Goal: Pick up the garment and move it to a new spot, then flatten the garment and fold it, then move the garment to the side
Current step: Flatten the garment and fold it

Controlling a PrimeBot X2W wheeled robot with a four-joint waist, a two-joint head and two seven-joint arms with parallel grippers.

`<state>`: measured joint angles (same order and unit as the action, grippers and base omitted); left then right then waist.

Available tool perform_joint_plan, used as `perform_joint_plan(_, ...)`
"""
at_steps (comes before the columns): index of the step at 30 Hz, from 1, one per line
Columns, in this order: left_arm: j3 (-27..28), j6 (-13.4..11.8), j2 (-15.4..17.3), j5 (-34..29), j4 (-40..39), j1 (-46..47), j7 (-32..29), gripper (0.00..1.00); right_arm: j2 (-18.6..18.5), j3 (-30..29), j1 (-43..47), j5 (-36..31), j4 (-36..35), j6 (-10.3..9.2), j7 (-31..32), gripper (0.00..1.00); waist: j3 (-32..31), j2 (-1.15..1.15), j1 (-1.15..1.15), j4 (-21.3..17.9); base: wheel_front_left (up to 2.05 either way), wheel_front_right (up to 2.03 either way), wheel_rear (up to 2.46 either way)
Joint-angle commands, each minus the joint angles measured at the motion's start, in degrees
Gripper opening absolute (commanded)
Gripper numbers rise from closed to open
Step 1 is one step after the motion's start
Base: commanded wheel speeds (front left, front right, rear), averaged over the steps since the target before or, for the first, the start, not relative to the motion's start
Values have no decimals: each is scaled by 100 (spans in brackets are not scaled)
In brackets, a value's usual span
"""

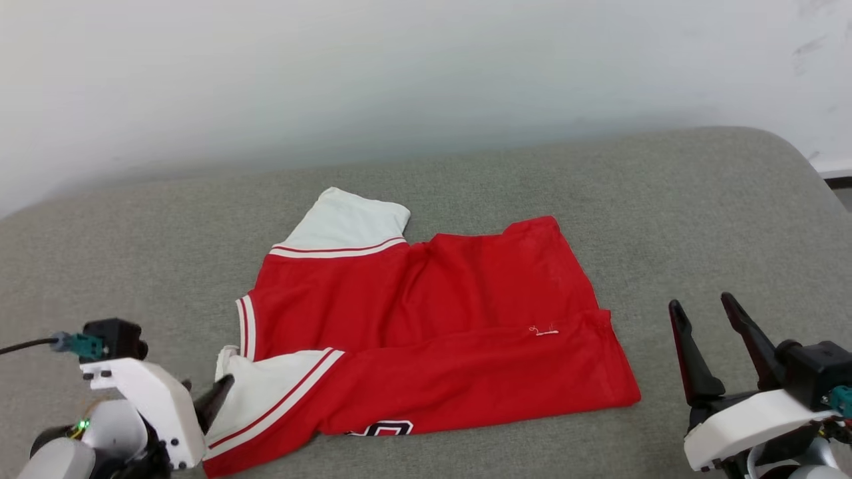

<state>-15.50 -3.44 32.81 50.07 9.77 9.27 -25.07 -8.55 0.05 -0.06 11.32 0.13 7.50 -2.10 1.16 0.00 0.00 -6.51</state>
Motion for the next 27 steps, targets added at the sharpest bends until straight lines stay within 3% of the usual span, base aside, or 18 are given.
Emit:
perform_joint_plan(1,-15,-38,77,137,-35,-145,-240,100,71,24,70,-42,-113,-3,42,100,65,0,0,-70,0,0,0)
perform_joint_plan(5,-70,-145,199,477,-56,-452,-913,100,127,42,140,-78,-326,-3,139,100,185,0,0,-176,0,0,0)
perform_joint_plan(9,-115,-206,185,577,120,-545,-1122,100,160,50,86,-58,-445,-3,168,100,372,0,0,-225,0,0,0)
perform_joint_plan(15,-421,26,-308,759,696,-447,-1237,100,142,109,-39,-44,-557,-3,206,100,587,0,0,-233,0,0,0)
perform_joint_plan(16,-469,86,-403,798,785,-419,-1261,79,116,113,-52,-34,-580,-3,219,100,602,0,0,-220,0,0,0)
perform_joint_plan(18,-534,189,-519,811,934,-361,-1223,11,67,89,-74,-11,-596,-3,255,100,606,0,0,-190,0,0,0)
perform_joint_plan(19,-544,229,-566,822,1008,-325,-1177,0,55,69,-74,7,-615,-3,290,100,599,0,0,-165,0,0,0)
perform_joint_plan(27,-355,357,-469,599,1074,-65,-573,0,-271,-117,-67,393,-463,-4,1054,100,484,0,0,89,0,0,0)
